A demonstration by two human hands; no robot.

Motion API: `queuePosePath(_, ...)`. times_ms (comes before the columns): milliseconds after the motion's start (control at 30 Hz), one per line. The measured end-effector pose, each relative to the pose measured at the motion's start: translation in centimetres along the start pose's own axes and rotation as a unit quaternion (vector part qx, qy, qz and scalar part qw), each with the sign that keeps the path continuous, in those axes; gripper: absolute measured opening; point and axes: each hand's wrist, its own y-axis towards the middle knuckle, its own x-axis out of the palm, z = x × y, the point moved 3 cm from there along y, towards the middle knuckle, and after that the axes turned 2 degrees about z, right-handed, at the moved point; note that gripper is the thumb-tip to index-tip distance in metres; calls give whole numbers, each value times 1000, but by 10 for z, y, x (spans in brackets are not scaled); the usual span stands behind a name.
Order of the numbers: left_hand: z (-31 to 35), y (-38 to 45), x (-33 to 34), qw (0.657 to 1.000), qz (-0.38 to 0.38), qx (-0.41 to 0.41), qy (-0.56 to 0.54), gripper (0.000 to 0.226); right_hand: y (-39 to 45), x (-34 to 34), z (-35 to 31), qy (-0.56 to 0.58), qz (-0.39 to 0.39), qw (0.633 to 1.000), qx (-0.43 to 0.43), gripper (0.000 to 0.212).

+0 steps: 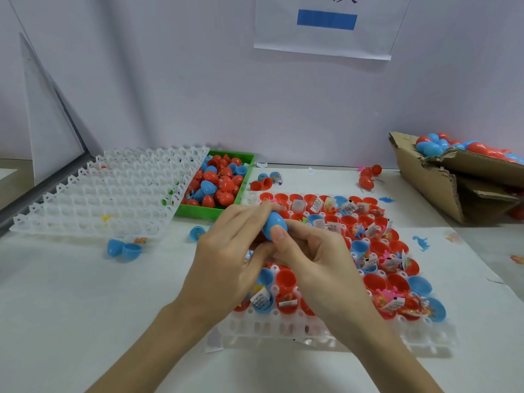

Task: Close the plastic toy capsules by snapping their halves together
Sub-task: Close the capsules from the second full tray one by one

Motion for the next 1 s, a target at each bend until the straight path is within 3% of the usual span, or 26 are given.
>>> queuePosePath(367,5,0,-5,994,49,-83,-51,48,-2,-1,-1,85,26,996,21,15)
queuePosePath(767,8,2,-7,992,21,-106,-66,51,0,-5,-1,63,19,997,38,14)
queuePosePath(1000,12,3,-9,990,28,-115,-75,50,-1,-2,-5,54,19,998,2,17)
